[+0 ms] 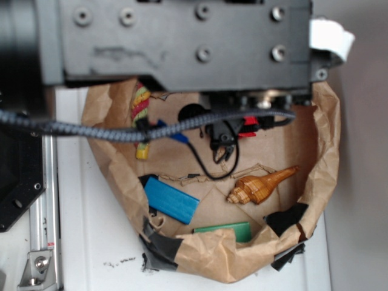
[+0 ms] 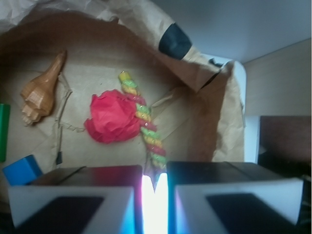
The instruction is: Grab the multicolored rope.
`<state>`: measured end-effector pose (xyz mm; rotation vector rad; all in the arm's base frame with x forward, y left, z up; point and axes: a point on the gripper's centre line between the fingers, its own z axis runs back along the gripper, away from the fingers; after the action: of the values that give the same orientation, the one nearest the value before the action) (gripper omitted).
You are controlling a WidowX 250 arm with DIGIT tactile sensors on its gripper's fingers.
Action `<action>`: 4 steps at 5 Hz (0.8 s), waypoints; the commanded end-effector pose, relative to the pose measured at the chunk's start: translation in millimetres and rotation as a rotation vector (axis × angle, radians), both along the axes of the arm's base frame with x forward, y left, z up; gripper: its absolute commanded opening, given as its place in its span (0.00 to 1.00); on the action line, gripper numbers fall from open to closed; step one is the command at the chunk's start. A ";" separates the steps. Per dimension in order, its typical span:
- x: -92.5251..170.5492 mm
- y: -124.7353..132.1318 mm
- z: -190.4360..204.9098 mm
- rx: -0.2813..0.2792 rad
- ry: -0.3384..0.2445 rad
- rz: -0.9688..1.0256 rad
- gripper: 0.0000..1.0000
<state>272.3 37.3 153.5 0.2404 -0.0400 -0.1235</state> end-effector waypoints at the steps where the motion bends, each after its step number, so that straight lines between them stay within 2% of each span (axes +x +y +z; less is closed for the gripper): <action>1: -17.3 39.8 -54.8 -0.034 -0.044 -0.234 1.00; 3: -13.4 40.5 -93.2 -0.032 -0.031 -0.331 1.00; 4: -6.4 51.3 -117.8 -0.024 0.012 -0.350 1.00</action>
<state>257.4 80.9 25.6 0.1720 -0.0212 -0.4912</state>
